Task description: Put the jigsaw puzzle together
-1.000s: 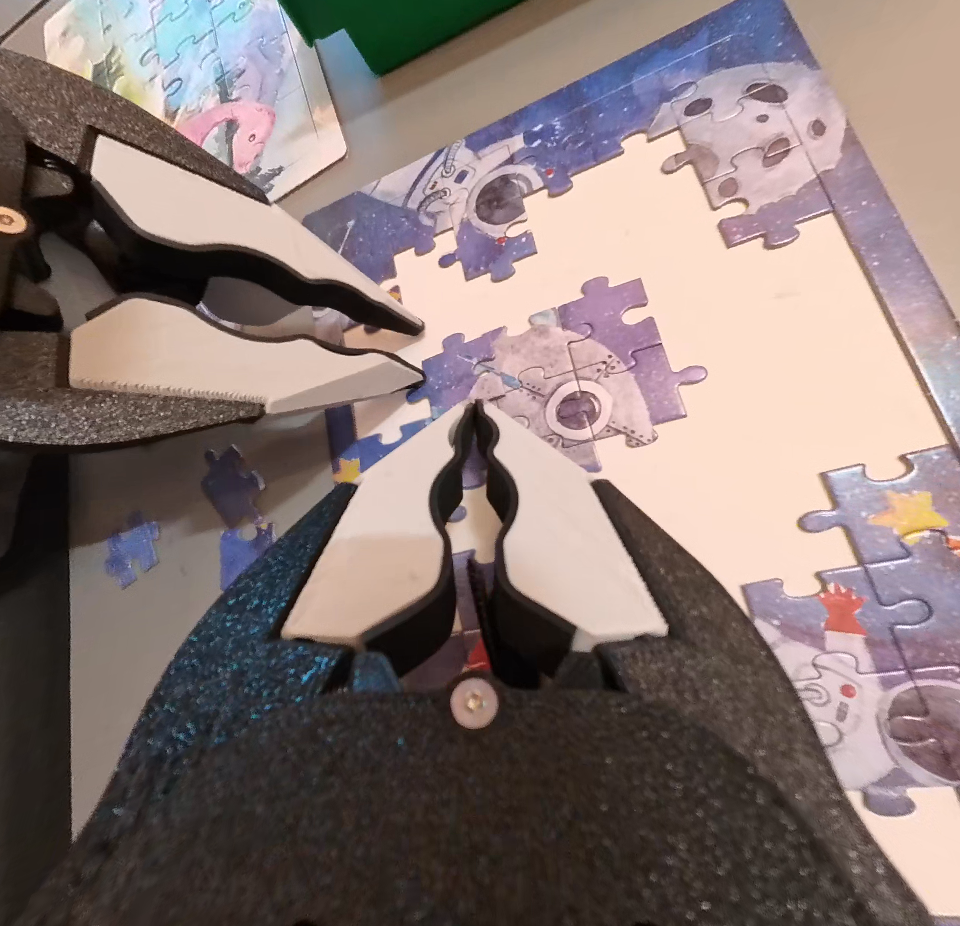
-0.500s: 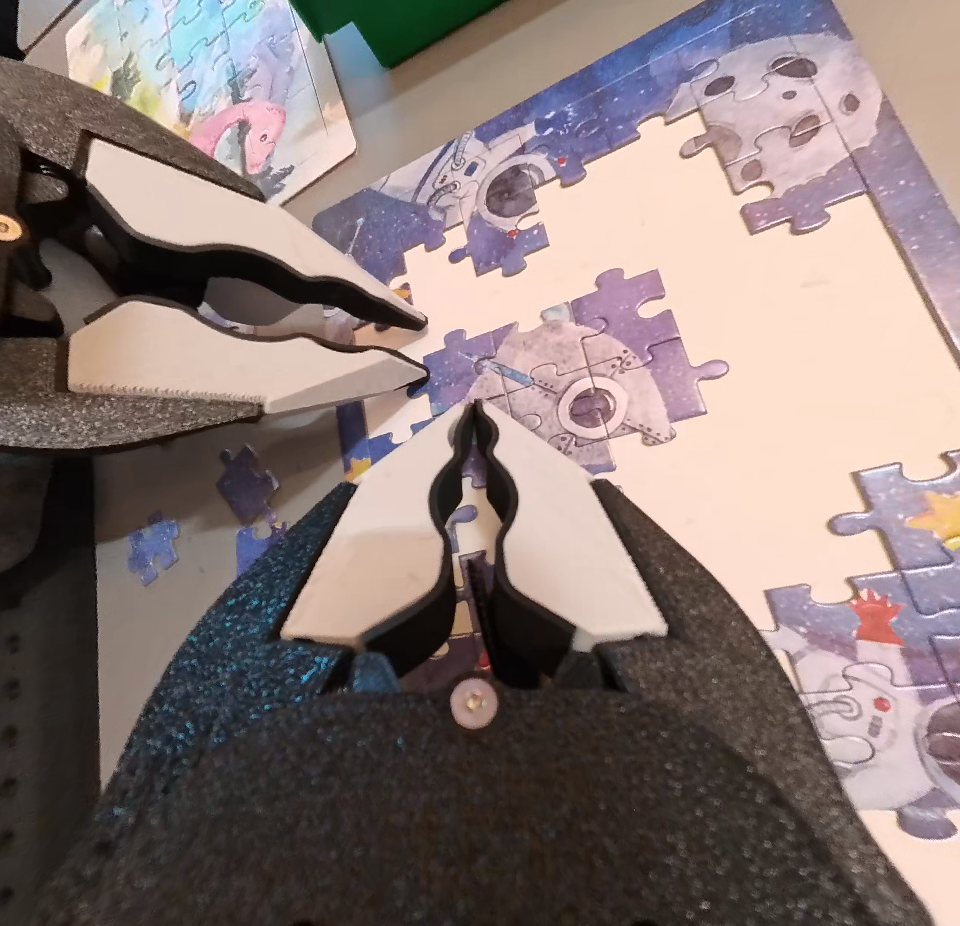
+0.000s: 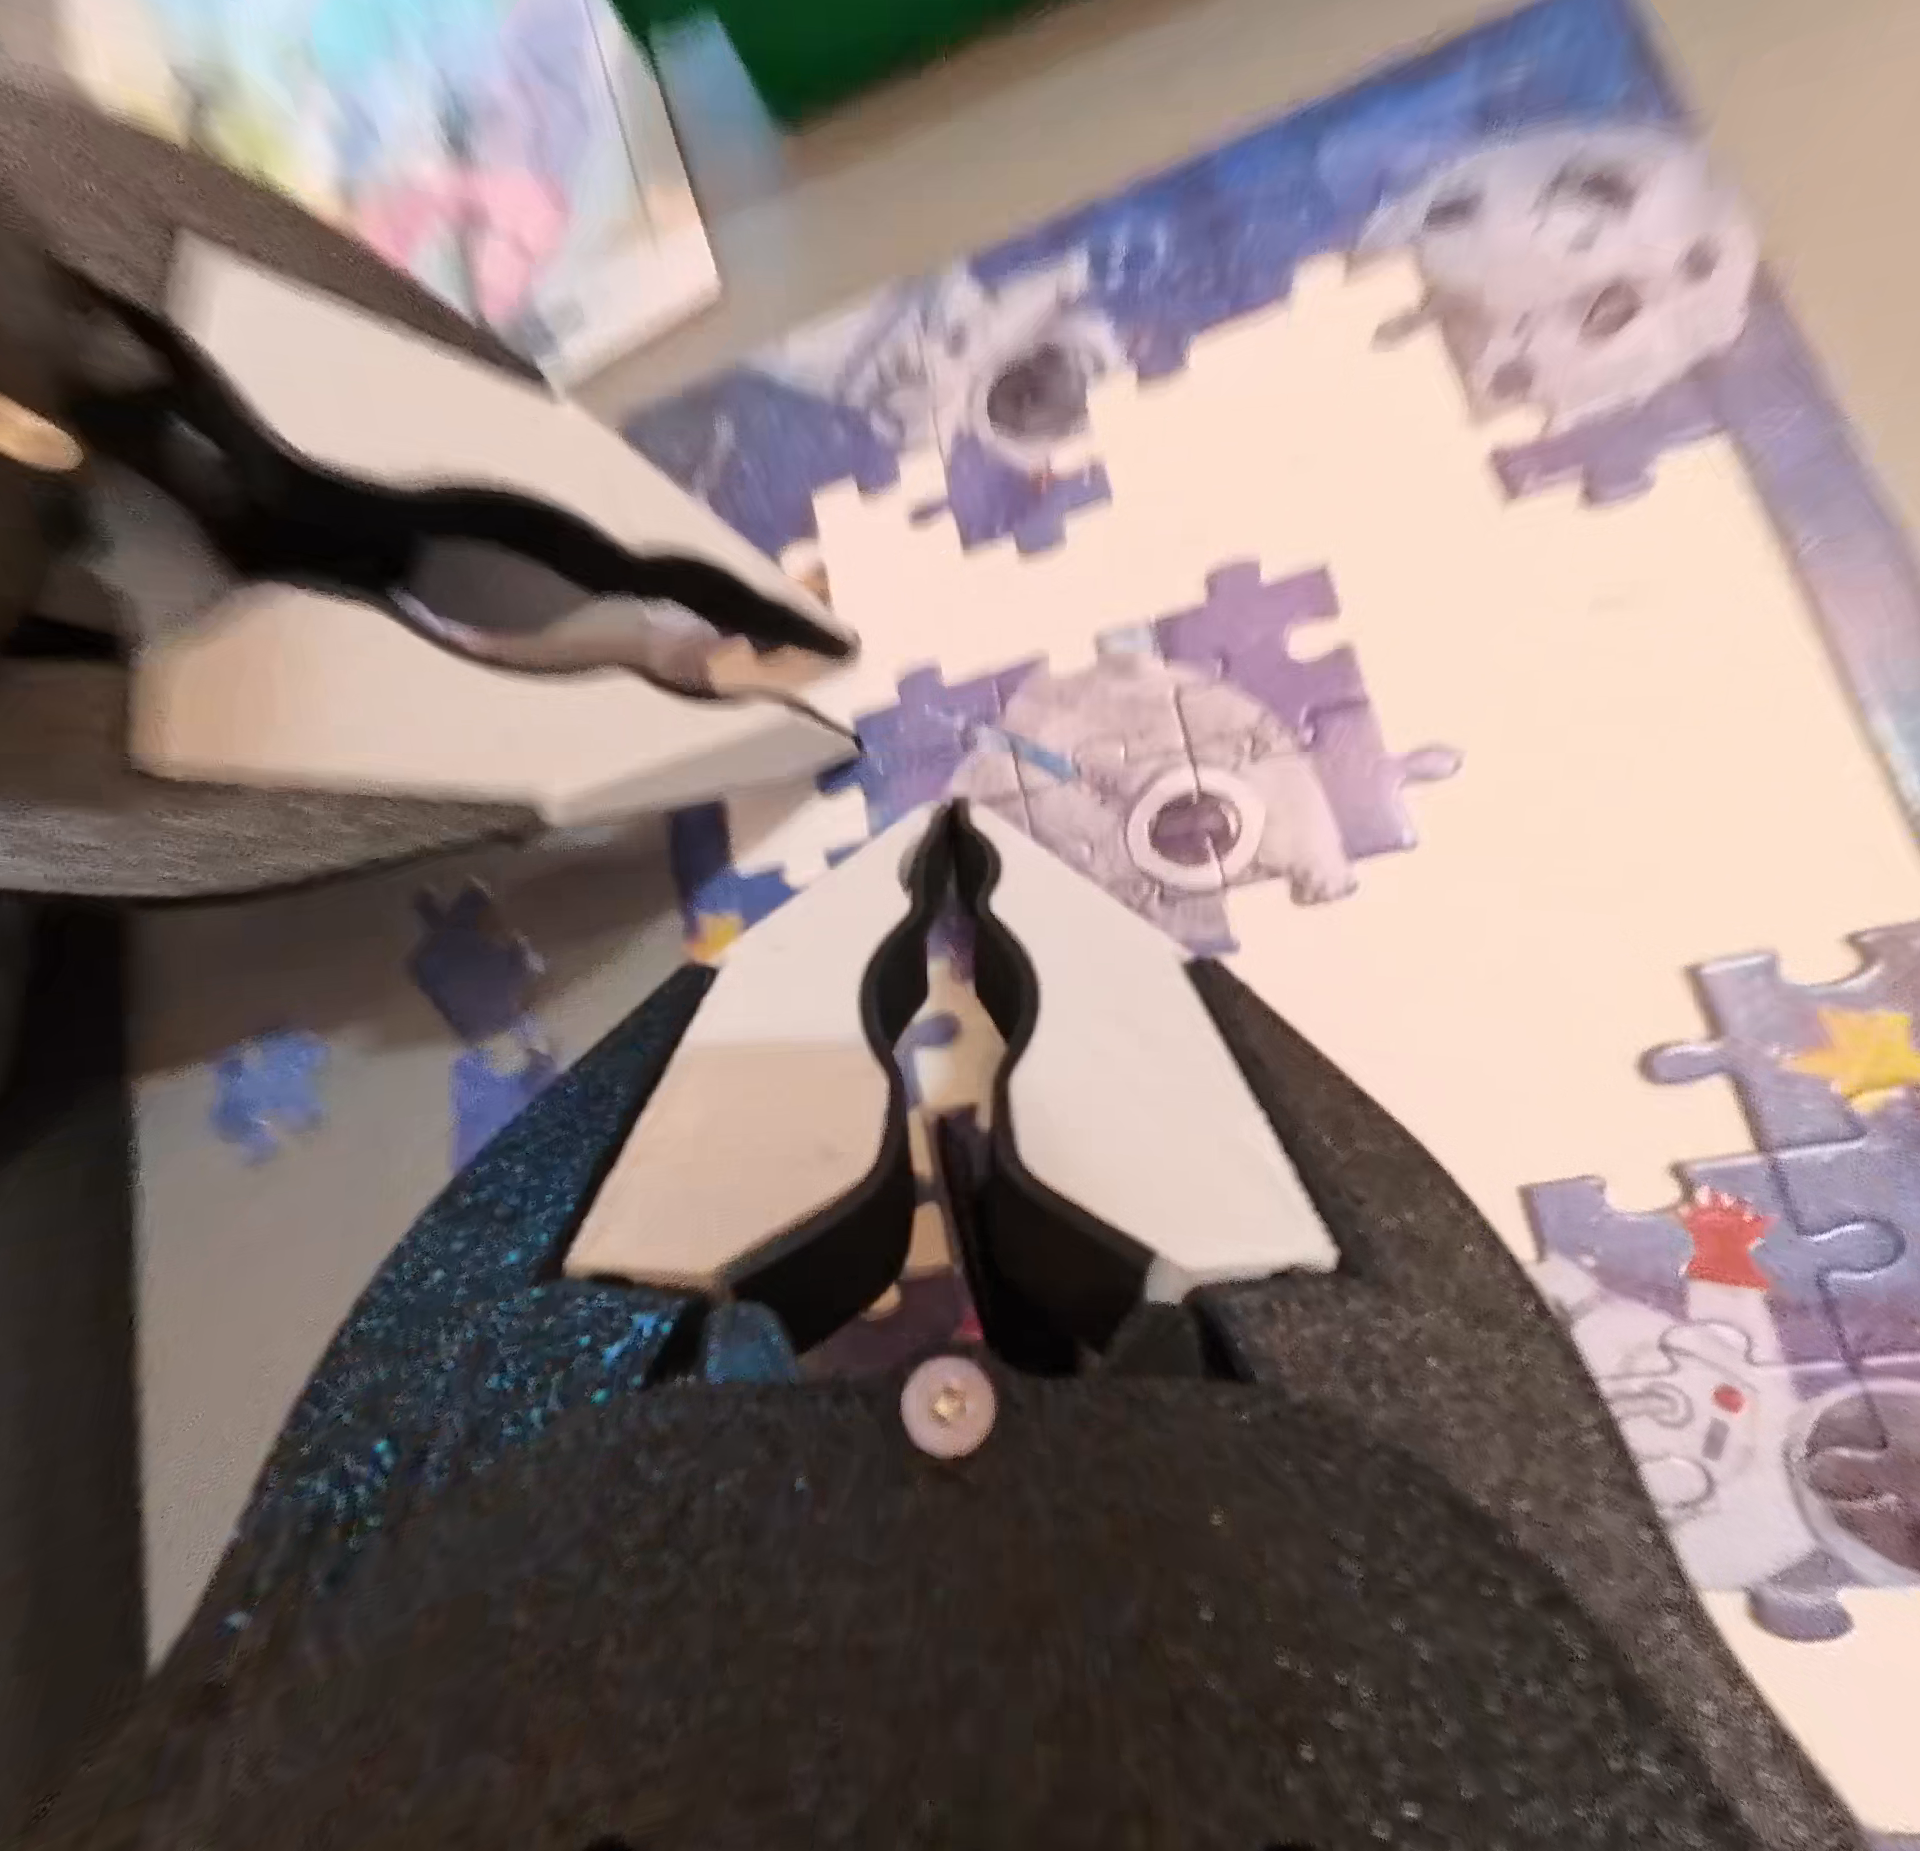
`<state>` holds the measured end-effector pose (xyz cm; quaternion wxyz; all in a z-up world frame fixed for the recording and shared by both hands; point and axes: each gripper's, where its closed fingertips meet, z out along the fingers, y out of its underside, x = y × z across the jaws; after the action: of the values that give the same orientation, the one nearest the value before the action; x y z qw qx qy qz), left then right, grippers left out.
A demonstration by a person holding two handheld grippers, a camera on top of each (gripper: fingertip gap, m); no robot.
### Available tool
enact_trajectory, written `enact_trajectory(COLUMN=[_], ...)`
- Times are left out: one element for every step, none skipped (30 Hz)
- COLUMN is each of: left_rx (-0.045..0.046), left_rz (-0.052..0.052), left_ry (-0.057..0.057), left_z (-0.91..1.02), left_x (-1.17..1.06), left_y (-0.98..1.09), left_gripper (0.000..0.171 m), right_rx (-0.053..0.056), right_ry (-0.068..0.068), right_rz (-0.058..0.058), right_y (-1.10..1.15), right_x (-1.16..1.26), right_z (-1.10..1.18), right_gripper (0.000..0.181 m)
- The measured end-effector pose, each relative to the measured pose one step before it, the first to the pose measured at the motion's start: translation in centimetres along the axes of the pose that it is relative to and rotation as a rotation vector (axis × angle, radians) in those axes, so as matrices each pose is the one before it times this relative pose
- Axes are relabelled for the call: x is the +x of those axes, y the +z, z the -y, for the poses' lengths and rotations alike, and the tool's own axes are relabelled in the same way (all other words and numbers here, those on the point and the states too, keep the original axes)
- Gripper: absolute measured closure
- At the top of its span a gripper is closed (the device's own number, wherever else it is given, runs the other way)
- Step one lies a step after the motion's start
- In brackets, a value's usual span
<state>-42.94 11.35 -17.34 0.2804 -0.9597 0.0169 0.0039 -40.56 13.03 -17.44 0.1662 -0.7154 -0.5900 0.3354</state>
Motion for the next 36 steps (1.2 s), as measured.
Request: enact_trajectory(left_rx=[-0.00017,-0.00004,-0.00178,-0.00009,0.00859,0.01924,0.02532,0.02669,0.01957,0.00122,-0.01762,-0.03306,0.01176,0.03161,-0.00805,-0.00678,-0.00588,-0.00536,0.01048,0.03722,0.04218,0.02820,0.01458,-0.00356,-0.02479,-0.04117,-0.00619,0.01053,-0.01596,-0.00752,0.02009,0.04919,0.04791,0.03920,0.03443,0.02847], left_rz=[0.0018,0.0010,0.0018,0.0027,-0.0004,-0.0065,-0.0071,-0.0057,-0.0086,-0.0069,0.0016,0.0052,-0.0041,-0.0107,-0.0091,-0.0094,-0.0080,-0.0067,-0.0056,-0.0032,-0.0029,-0.0041,-0.0051,-0.0115,-0.0178,-0.0116,-0.0073,-0.0125,-0.0090,0.0032,0.0114,0.0060,-0.0005,0.0032,0.0090,0.0073], left_ry=[0.0010,0.0003,0.0008,0.0007,-0.0004,0.0003,0.0028,0.0071,0.0129,0.0161,0.0142,0.0092,-0.0014,-0.0152,-0.0179,-0.0126,-0.0086,-0.0022,0.0017,-0.0024,-0.0073,-0.0067,-0.0022,0.0023,0.0032,-0.0006,-0.0084,-0.0176,-0.0260,-0.0255,-0.0157,-0.0083,-0.0055,-0.0034,-0.0027,-0.0018], left_z=[-0.001,0.023,0.010,0.044,0.194,0.359,0.477,0.513,0.423,0.123,-0.267,-0.749,-0.186,0.270,-0.151,-0.050,0.011,0.030,0.268,0.660,0.793,0.609,0.350,-0.068,-0.542,-0.975,-0.525,-0.108,-0.223,0.050,0.473,0.901,0.967,0.842,0.745,0.564], left_x=[-0.013,0.013,0.017,0.006,0.054,0.195,0.267,0.261,0.310,0.306,0.163,0.012,0.084,0.096,0.013,-0.006,-0.016,0.024,0.081,0.076,0.043,0.045,0.047,0.131,0.226,0.073,-0.037,-0.019,-0.121,-0.276,-0.337,-0.216,-0.147,-0.190,-0.319,-0.318], left_y=[0.035,0.002,-0.027,-0.068,-0.108,-0.183,-0.209,-0.203,-0.122,0.085,0.345,0.613,0.421,0.005,-0.008,-0.004,0.011,-0.038,-0.210,-0.397,-0.448,-0.346,-0.150,0.108,0.380,0.649,0.456,0.065,-0.068,-0.239,-0.479,-0.762,-0.881,-0.890,-0.894,-0.817], left_gripper=[0.154,0.154,0.154,0.154,0.154,0.155,0.156,0.161,0.168,0.171,0.171,0.171,0.170,0.171,0.171,0.171,0.171,0.171,0.171,0.171,0.171,0.171,0.171,0.171,0.171,0.171,0.171,0.171,0.171,0.171,0.171,0.171,0.171,0.171,0.171,0.171], right_rx=[0.0246,-0.0068,-0.0026,-0.0014,-0.0010,-0.0005,-0.0005,0.0004,0.0010,0.0028,0.0070,0.0240,0.0350,0.0349,0.0252,0.0113,-0.0020,-0.0116,-0.0142,-0.0115,-0.0014,0.0062,0.0091,0.0091,0.0061,0.0032,0.0023,0.0024,0.0027,0.0052,0.0067,0.0071,0.0096,0.0123,0.0119,0.0099], right_ry=[-0.0202,-0.0038,0.0025,-0.0026,-0.0058,-0.0027,0.0004,0.0012,0.0061,0.0143,0.0126,0.0101,0.0200,0.0297,0.0305,0.0197,0.0040,-0.0079,-0.0129,-0.0131,-0.0100,-0.0059,-0.0014,0.0021,0.0038,0.0052,0.0057,0.0045,0.0023,0.0004,0.0005,0.0017,0.0019,0.0013,0.0010,0.0012], right_rz=[-0.0170,0.0023,0.0034,-0.0008,-0.0039,-0.0030,-0.0005,0.0019,0.0048,0.0093,0.0120,0.0103,0.0091,0.0095,0.0095,0.0057,-0.0074,-0.0208,-0.0247,-0.0171,-0.0080,-0.0036,-0.0008,0.0014,0.0036,0.0034,0.0001,-0.0001,-0.0010,-0.0053,-0.0063,-0.0030,-0.0015,-0.0033,-0.0023,0.0002], right_y=[0.042,-0.007,-0.002,-0.015,0.005,-0.025,-0.039,-0.007,0.016,-0.017,-0.145,-0.377,-0.581,-0.565,-0.522,-0.343,-0.179,-0.040,0.035,0.023,0.037,-0.026,-0.061,-0.042,-0.064,-0.074,-0.066,-0.094,-0.160,-0.159,-0.203,-0.268,-0.238,-0.256,-0.183,-0.183], right_x=[0.164,0.018,0.015,0.004,0.002,0.007,-0.005,-0.015,-0.016,-0.031,-0.035,0.050,0.157,0.180,0.271,0.203,0.305,0.419,0.390,0.181,-0.015,-0.081,-0.103,-0.079,-0.055,0.005,0.094,0.097,0.111,0.161,0.173,0.112,0.064,0.088,0.056,0.017], right_z=[0.209,-0.119,-0.017,-0.004,-0.007,-0.006,0.011,0.003,0.014,0.051,0.013,0.303,0.557,0.617,0.473,0.178,-0.068,-0.238,-0.268,-0.179,0.005,0.159,0.230,0.196,0.141,0.041,0.021,0.008,0.031,0.097,0.141,0.182,0.233,0.253,0.263,0.220], right_gripper=[0.181,0.181,0.181,0.181,0.181,0.181,0.181,0.181,0.181,0.181,0.181,0.181,0.181,0.181,0.181,0.181,0.181,0.181,0.181,0.181,0.181,0.181,0.181,0.181,0.181,0.181,0.181,0.181,0.181,0.181,0.181,0.181,0.181,0.181,0.181,0.181])
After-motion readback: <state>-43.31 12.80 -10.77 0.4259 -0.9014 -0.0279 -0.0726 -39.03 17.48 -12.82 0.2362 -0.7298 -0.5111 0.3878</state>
